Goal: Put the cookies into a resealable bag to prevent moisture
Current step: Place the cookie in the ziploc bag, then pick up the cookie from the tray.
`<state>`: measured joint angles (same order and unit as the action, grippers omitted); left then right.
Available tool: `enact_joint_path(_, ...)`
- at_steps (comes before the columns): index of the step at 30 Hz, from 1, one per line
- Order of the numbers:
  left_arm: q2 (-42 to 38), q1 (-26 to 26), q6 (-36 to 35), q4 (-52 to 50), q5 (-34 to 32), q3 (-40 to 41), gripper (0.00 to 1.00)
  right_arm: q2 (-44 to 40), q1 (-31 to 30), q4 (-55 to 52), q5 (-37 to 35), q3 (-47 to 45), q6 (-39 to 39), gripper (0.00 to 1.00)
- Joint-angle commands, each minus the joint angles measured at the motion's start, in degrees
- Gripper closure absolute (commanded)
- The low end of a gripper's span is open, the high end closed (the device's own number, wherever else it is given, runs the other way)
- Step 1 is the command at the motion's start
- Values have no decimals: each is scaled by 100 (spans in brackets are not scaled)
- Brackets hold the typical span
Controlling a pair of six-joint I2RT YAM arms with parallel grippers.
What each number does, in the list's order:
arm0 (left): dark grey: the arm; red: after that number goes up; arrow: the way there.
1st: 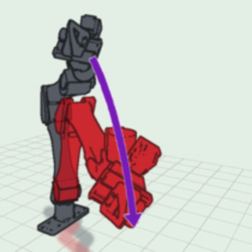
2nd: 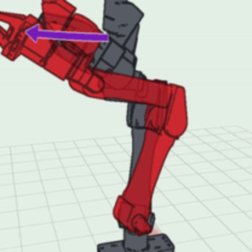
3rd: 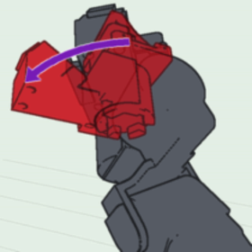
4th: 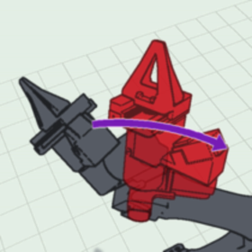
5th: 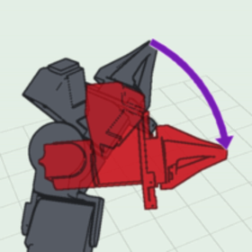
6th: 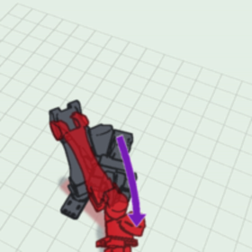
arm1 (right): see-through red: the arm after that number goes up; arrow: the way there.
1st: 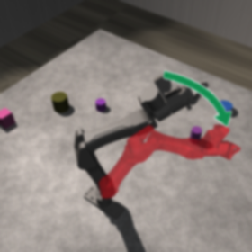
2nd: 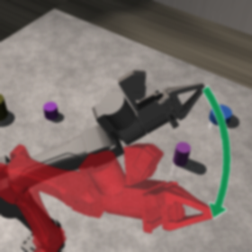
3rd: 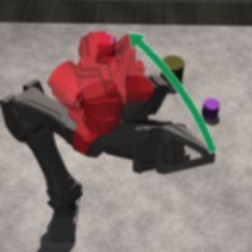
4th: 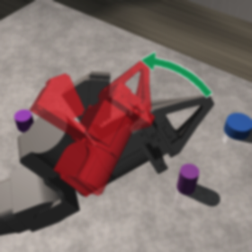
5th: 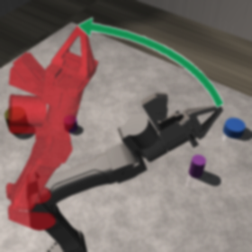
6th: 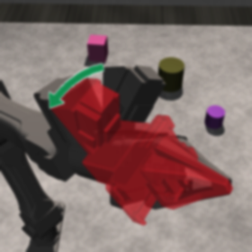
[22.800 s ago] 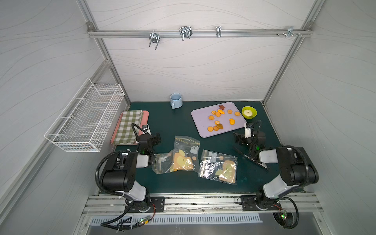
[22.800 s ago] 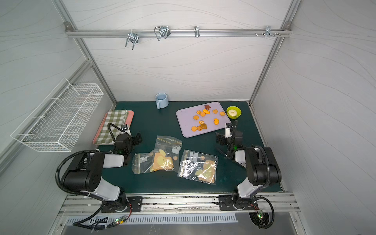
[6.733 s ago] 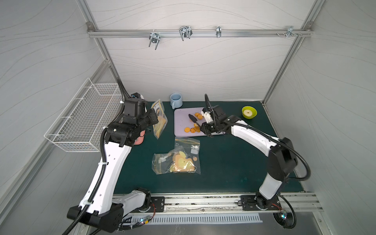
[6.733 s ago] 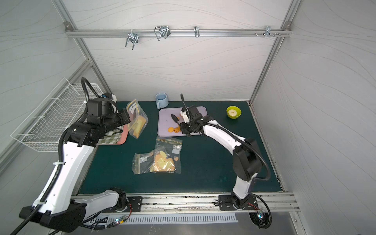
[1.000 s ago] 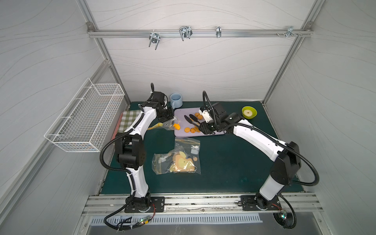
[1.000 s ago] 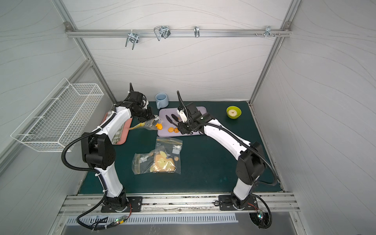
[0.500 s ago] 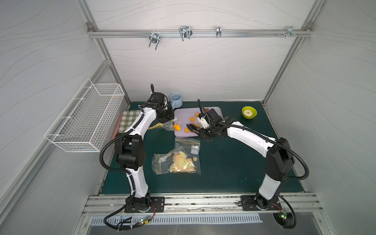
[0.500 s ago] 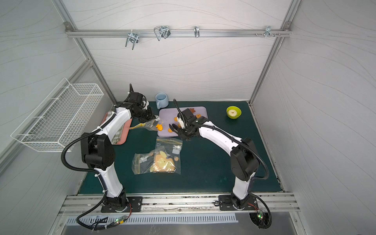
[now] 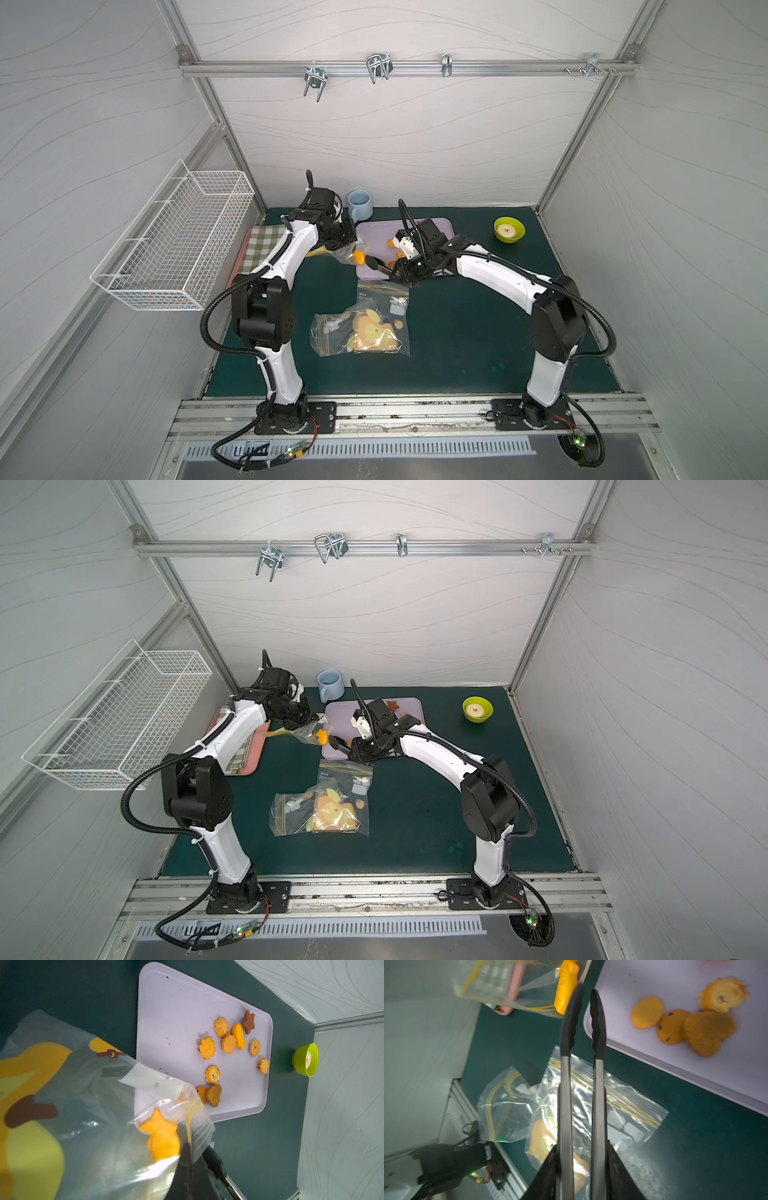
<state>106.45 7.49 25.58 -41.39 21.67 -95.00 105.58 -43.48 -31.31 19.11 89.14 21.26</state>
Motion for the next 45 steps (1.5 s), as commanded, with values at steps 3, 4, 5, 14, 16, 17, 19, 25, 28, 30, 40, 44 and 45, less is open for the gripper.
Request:
enact_joint_path(3,-134,-36,-10,175,15,-53,100,-383,124,915,747,-127,452,63)
enact_joint_path(4,-138,-37,-5,173,12,-57,100,-347,158,785,722,-127,467,63)
enact_joint_path(5,-134,-37,-9,167,15,-54,100,-307,185,648,634,-131,446,63)
enact_joint_path(14,-114,-150,293,274,269,13,100,-811,331,193,-429,-769,56,64)
enact_joint_path(16,-126,-249,544,477,529,124,100,-1050,376,117,-724,-912,-42,64)
enact_joint_path(17,-134,-297,655,550,636,163,100,-1170,416,85,-816,-988,-73,64)
enact_joint_path(19,-200,-335,737,604,670,161,100,-1346,507,13,-886,-1093,-129,64)
enact_joint_path(25,-429,-336,1090,825,18,264,100,-1458,956,-539,-1367,-1158,-457,63)
enact_joint_path(28,-282,-336,1289,773,-145,38,100,-1152,1053,-1010,-1511,-883,-872,61)
enact_joint_path(30,-200,-336,1382,726,-348,-104,100,-1043,1050,-1135,-1733,-811,-1018,60)
enact_joint_path(40,27,-550,1417,841,-242,-57,100,-470,851,-1185,-1520,-548,-1471,51)
enact_joint_path(44,-7,-701,1510,960,-48,33,100,-246,831,-1188,-1550,-392,-1469,48)
enact_joint_path(45,-2,-730,1522,969,-19,41,100,-179,810,-1221,-1547,-327,-1483,47)
